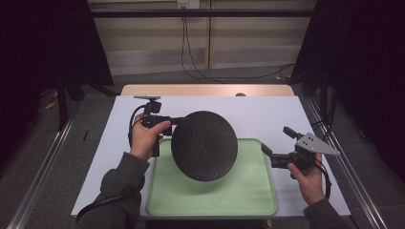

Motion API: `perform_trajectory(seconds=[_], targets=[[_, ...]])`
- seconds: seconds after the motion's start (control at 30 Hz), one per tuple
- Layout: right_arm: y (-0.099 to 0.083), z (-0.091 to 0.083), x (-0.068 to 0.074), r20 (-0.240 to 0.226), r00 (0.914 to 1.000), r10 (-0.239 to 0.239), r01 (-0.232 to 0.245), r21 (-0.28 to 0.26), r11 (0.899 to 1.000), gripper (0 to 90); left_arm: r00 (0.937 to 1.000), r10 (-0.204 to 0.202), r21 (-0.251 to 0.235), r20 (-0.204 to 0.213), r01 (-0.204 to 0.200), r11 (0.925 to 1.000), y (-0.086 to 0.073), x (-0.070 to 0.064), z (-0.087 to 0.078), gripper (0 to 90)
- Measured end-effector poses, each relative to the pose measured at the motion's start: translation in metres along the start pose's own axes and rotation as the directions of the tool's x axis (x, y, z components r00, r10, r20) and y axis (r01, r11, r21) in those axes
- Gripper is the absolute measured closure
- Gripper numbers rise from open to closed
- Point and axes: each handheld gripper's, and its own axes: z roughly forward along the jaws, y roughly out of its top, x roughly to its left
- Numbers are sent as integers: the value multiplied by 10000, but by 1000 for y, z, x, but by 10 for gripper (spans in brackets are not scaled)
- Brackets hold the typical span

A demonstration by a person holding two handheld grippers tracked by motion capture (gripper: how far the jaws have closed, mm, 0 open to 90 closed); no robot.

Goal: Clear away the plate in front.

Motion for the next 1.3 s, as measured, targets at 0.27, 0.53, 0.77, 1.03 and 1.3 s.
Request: perform_trajectory(seconds=[0.27,0.53,0.77,1.03,1.3], targets=[[0,0,0,-75,10000,-46,46,-13,10000,0,9994,-155,321,326,144,9994,-11,-7,4,850],[0,-1,0,-25,10000,-59,59,-39,10000,0,9985,30,498,553,-57,9987,-23,-11,6,847],[1,-1,0,11,9999,-121,121,-80,9999,0,9968,57,636,797,-108,9979,-31,-14,10,844],[0,-1,1,12,9999,-128,129,-73,9999,0,9947,-100,819,1026,16,9966,-39,-14,15,840],[0,-1,1,-17,9999,-163,163,-83,9998,0,9923,-446,891,1153,344,9954,-45,-15,18,835]])
